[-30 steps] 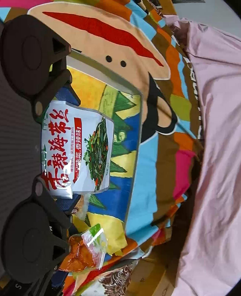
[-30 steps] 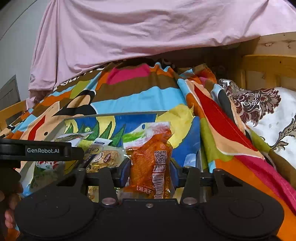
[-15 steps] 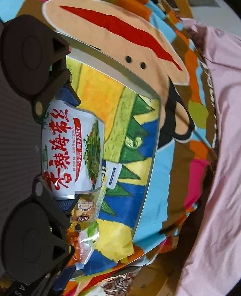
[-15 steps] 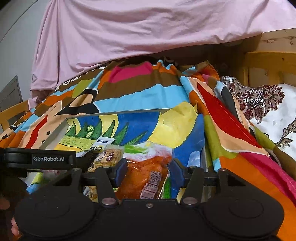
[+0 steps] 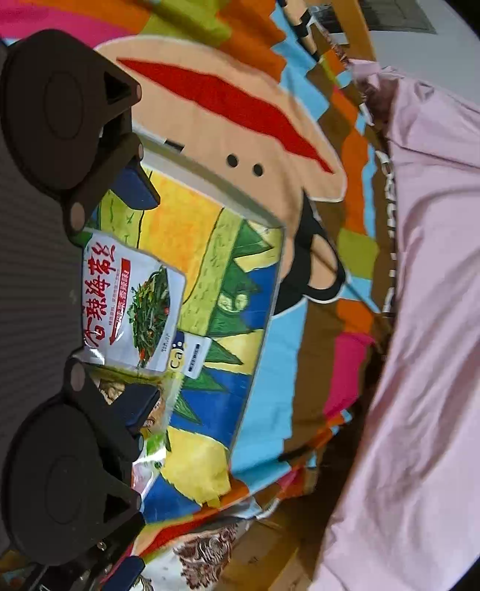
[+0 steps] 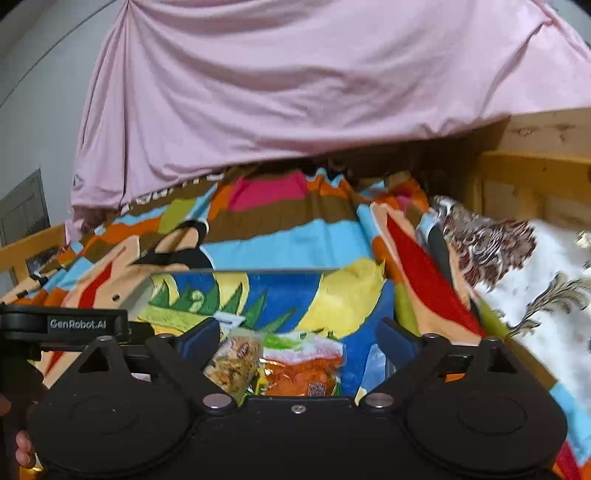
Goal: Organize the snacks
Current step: 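Open both tools to release the bag and sausage pack in the tray, then lift both tools up away from the tray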
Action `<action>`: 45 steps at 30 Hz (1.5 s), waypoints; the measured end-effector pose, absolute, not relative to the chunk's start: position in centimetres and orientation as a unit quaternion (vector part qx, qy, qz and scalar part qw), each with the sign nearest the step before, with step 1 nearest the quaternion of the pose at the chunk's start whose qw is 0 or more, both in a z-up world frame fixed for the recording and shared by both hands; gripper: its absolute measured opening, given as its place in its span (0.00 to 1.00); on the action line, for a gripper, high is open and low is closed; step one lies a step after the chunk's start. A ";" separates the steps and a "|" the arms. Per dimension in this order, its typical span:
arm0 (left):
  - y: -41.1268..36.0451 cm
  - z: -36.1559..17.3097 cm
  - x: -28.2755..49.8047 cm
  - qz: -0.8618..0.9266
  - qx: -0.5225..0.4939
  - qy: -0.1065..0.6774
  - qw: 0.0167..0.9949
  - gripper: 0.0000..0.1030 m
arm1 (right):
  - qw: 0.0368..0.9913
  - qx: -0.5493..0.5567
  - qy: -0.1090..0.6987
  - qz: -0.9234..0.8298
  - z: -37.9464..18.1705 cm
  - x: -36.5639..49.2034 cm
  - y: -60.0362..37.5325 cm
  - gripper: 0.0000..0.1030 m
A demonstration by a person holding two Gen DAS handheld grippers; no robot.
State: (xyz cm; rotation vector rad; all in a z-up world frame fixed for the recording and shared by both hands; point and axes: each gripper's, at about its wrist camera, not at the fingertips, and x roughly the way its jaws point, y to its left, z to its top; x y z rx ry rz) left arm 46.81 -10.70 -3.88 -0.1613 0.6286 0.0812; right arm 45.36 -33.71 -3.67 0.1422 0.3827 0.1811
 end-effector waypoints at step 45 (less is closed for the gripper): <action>-3.3 1.5 18.3 0.032 -0.023 0.205 0.978 1.00 | 0.985 -0.021 0.147 0.090 3.4 18.4 -27.4 0.99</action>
